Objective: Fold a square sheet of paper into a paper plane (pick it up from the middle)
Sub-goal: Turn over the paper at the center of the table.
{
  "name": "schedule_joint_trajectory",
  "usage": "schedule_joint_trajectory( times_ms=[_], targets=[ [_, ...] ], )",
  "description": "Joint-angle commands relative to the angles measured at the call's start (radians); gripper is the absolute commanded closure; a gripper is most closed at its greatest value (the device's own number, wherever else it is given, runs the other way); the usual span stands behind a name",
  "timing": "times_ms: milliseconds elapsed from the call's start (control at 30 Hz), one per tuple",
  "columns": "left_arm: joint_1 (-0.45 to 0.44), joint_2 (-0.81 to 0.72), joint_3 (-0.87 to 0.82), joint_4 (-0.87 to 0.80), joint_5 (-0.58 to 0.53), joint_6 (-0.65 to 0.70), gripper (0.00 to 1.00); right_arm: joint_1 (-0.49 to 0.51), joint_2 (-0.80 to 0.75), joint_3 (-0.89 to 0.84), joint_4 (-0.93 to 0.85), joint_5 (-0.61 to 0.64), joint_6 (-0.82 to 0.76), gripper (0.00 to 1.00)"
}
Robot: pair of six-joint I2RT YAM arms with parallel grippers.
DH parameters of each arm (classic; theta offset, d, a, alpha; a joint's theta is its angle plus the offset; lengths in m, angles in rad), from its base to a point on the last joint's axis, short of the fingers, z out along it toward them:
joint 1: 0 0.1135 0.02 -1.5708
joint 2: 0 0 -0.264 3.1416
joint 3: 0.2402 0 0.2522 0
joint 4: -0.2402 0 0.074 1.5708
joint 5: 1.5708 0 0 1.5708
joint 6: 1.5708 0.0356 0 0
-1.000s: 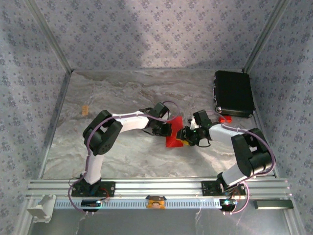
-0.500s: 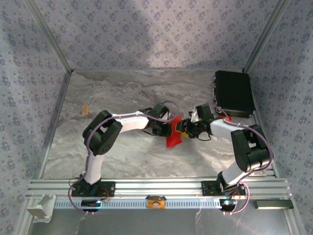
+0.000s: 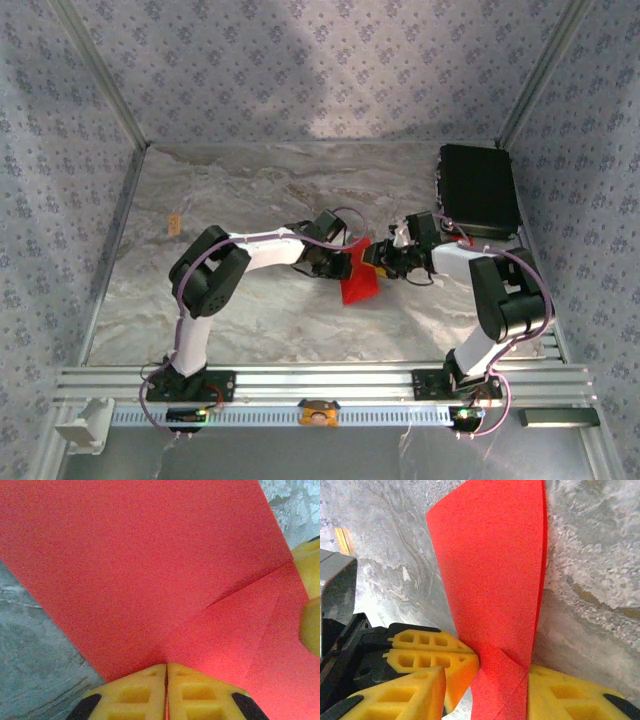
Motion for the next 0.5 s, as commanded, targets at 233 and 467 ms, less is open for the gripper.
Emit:
schedule_joint_trajectory(
  times_ms=[233,467],
  targets=[
    [-0.013,-0.006,-0.034,-0.037,-0.004,-0.018,0.91,-0.019,0.046,-0.038,0.059,-0.036,0.018,0.67],
    [-0.014,-0.012,-0.036,-0.029,-0.009,-0.03,0.88,-0.027,0.052,-0.05,0.081,-0.04,0.015,0.75]
  ],
)
